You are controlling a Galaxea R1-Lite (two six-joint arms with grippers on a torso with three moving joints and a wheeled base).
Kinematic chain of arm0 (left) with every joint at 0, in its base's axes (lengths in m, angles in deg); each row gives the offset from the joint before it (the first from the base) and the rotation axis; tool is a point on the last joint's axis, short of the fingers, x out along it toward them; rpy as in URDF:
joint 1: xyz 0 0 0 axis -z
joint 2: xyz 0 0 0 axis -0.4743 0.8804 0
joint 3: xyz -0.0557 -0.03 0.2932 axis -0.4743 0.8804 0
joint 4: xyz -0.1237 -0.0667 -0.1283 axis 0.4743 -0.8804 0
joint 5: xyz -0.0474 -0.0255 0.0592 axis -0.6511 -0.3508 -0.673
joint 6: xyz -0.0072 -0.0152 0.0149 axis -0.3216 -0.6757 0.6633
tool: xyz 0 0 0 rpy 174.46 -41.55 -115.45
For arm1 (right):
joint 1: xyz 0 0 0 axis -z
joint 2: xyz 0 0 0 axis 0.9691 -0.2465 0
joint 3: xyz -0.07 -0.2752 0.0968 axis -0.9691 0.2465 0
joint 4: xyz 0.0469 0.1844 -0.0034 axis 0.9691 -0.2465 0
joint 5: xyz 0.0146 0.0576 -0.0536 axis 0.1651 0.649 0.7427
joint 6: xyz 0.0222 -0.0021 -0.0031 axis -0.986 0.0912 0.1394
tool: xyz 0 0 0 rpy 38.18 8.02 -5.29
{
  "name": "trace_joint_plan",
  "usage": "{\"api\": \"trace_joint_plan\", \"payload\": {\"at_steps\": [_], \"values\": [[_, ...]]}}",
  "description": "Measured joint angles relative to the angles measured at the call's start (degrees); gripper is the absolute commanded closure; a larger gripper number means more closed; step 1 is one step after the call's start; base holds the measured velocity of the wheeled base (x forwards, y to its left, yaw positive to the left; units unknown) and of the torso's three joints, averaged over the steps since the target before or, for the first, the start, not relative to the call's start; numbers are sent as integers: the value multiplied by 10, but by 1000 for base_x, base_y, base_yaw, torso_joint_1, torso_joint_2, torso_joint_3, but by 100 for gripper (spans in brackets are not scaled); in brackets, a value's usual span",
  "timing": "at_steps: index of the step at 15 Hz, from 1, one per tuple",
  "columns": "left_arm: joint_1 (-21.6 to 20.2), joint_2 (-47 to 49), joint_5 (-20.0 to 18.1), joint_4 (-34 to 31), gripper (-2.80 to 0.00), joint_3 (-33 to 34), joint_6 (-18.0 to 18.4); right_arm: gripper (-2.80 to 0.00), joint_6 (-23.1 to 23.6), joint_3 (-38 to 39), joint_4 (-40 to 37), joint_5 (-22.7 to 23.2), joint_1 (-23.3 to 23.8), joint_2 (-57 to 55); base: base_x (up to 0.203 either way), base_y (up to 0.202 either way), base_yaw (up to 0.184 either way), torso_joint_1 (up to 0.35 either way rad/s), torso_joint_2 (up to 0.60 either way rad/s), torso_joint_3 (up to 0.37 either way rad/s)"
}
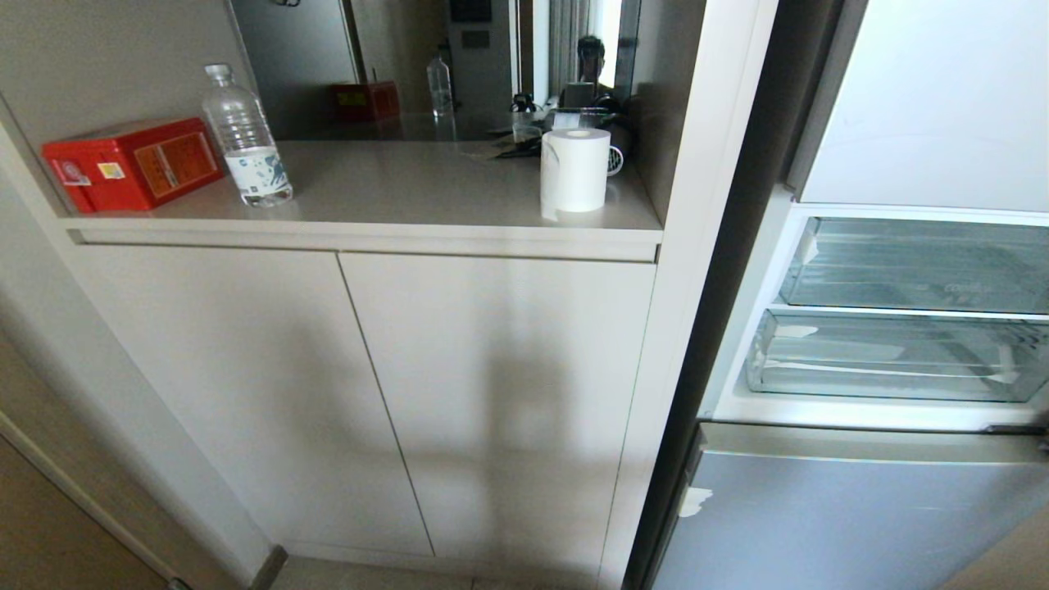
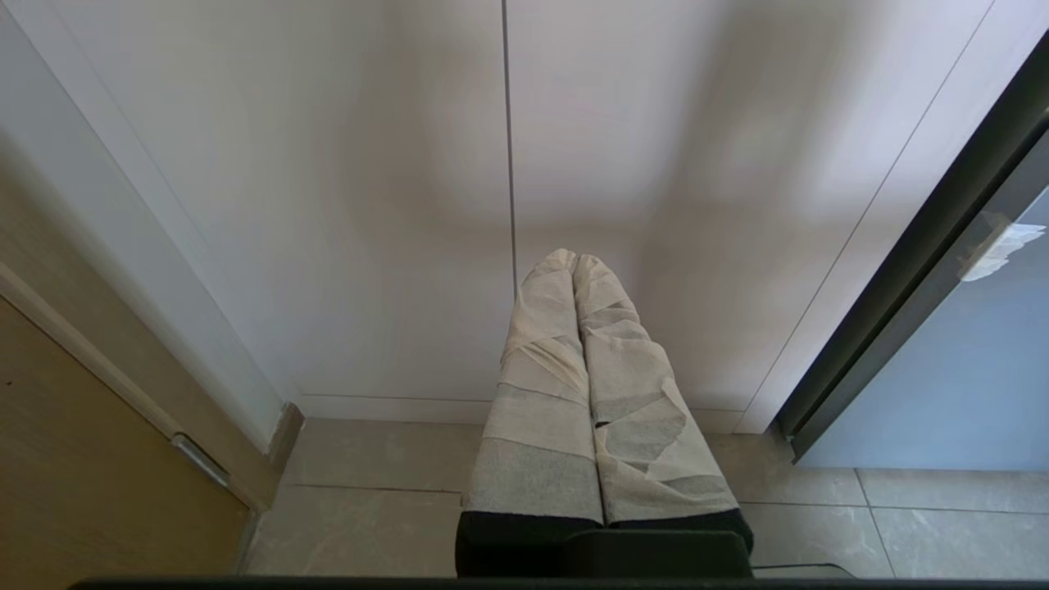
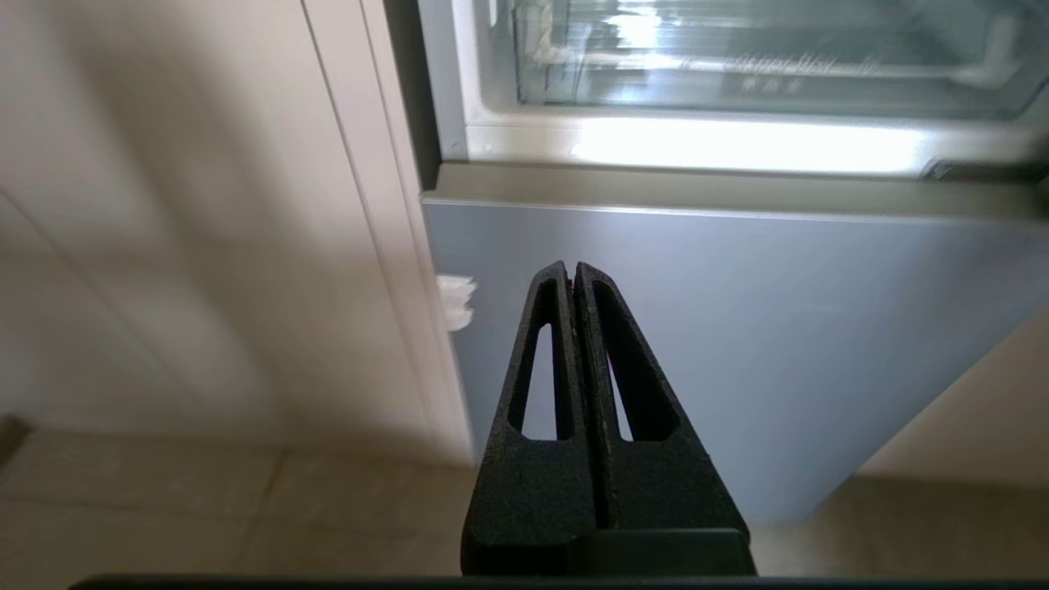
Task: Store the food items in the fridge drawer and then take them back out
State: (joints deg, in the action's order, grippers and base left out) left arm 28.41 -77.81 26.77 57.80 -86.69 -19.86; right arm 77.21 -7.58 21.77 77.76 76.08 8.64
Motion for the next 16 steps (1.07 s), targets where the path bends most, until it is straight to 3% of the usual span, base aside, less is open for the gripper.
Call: {"api": "trace_joint_plan", "payload": {"at_steps": [2,3,6,9,16], "values": [[0,0,0,0,0,0,0,0,-20,-39,15,16,0,-99,0,0,0,0,0,0],[0,0,0,0,0,0,0,-280,-31,-63,21,31,0,-154,0,0,0,0,0,0],[0,0,0,0,0,0,0,-280,-55,-142,42,82,0,-326,0,0,0,0,0,0],[0,0,0,0,0,0,0,-280,-62,-187,116,105,-1,-499,0,0,0,0,0,0],[0,0,0,0,0,0,0,-280,-60,-198,522,120,-18,-850,0,0,0,0,0,0]]}}
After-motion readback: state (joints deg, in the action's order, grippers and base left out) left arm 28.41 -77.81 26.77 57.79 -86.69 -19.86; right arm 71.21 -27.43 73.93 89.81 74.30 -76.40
